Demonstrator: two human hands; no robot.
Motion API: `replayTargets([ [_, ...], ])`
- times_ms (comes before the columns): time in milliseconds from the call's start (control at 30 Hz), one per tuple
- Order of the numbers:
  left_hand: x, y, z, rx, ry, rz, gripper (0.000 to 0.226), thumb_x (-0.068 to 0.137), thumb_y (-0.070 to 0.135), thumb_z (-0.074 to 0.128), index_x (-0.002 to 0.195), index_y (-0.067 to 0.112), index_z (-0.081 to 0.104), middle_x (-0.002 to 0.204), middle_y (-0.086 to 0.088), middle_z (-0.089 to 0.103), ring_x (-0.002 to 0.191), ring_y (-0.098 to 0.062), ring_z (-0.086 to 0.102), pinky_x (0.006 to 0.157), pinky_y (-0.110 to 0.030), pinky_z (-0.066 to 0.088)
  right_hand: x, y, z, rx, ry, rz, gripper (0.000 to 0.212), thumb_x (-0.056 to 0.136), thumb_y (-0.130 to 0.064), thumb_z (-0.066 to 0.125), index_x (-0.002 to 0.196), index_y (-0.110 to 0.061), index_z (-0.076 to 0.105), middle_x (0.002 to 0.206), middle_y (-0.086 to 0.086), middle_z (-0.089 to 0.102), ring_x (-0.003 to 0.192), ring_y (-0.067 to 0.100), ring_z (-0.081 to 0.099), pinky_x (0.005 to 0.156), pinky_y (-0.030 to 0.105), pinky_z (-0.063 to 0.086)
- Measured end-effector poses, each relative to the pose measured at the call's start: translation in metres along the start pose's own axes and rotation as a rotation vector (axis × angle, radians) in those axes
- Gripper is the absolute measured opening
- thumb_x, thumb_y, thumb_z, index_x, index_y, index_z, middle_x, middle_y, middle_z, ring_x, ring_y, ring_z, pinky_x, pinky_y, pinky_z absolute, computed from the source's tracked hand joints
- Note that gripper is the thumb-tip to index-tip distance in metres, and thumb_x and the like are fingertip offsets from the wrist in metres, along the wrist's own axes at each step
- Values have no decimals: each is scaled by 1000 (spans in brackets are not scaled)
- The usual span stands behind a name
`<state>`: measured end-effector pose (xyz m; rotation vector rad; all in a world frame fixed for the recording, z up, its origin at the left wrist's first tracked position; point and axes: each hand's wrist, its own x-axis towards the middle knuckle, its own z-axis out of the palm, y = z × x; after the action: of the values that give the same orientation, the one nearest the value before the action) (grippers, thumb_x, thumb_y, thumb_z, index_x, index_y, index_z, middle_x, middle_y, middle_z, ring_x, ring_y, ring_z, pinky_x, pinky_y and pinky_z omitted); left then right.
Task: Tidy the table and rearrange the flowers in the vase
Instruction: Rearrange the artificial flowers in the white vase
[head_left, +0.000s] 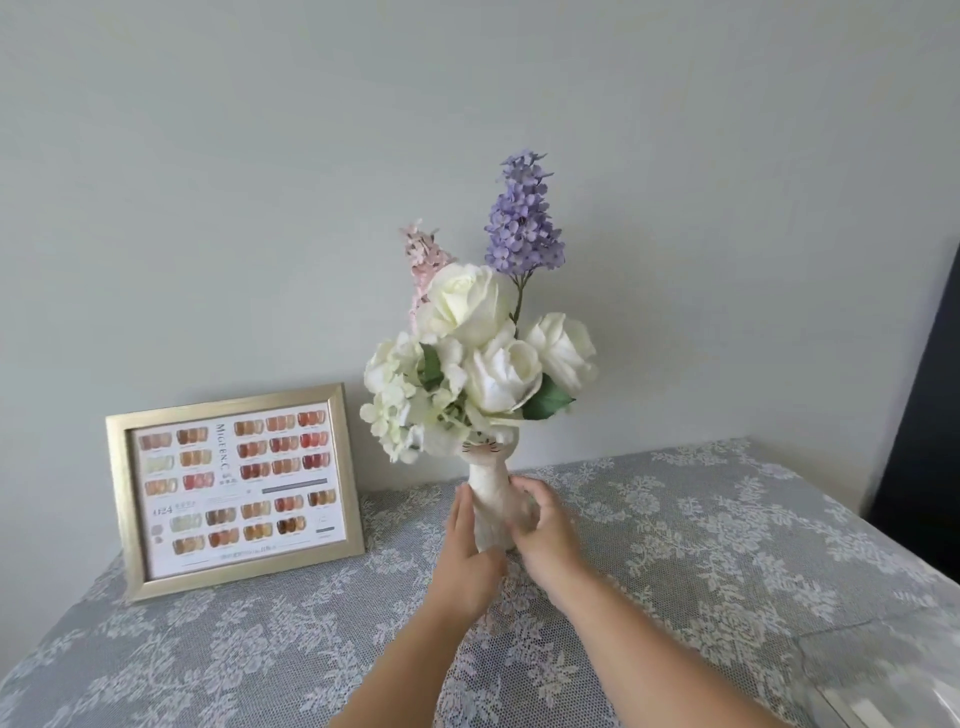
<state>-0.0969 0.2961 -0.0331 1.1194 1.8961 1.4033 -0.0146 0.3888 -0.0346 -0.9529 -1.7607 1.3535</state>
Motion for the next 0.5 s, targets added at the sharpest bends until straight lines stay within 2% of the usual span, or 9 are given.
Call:
replayTargets([
  [67, 7, -2, -5, 3, 0, 6, 96, 74, 14, 53, 155, 34, 6, 162, 9, 8, 149, -18, 13, 119, -49, 21, 6, 2, 5, -31, -5, -3, 44, 86, -9, 64, 109, -45, 53, 100, -20, 62, 71, 8, 65, 49, 26, 50],
  [133, 14, -6, -9, 13, 7, 14, 94, 77, 14, 53, 155, 35, 5, 163, 9, 7, 148, -17, 13, 119, -49, 23, 13, 3, 8, -45, -15, -9, 43, 88, -10, 63, 111, -44, 53, 99, -17, 63, 65, 14, 65, 46, 28, 47],
  [233, 22, -11, -11, 43, 18, 37, 88, 83, 16, 51, 155, 37, 3, 162, 14, 4, 148, -9, 5, 122, -48, 15, 23, 6, 13, -43, -12, -11, 45, 90, -8, 59, 117, -43, 53, 105, -13, 64, 63, 8, 63, 46, 27, 49],
  [333, 29, -17, -10, 87, 22, 58, 88, 84, 19, 49, 155, 37, 0, 161, 20, 0, 142, 4, 1, 119, -33, 9, 34, 9, 17, -34, 0, -13, 49, 90, -6, 56, 122, -43, 54, 115, -13, 64, 86, 4, 64, 67, 28, 59],
  [433, 36, -22, -10, 113, 21, 76, 87, 84, 22, 47, 154, 37, -1, 160, 23, 0, 139, 9, -1, 114, -25, 8, 42, 14, 22, -26, -12, -25, 51, 91, -8, 58, 128, -43, 53, 127, -14, 58, 104, 5, 58, 72, 13, 49],
  [500, 42, -26, -11, 116, 20, 81, 91, 81, 13, 49, 154, 36, -1, 160, 21, -1, 140, 8, -1, 115, -25, 7, 48, 20, 25, -14, -16, -46, 53, 90, -7, 60, 129, -42, 52, 132, -13, 56, 114, 7, 55, 85, 17, 48],
])
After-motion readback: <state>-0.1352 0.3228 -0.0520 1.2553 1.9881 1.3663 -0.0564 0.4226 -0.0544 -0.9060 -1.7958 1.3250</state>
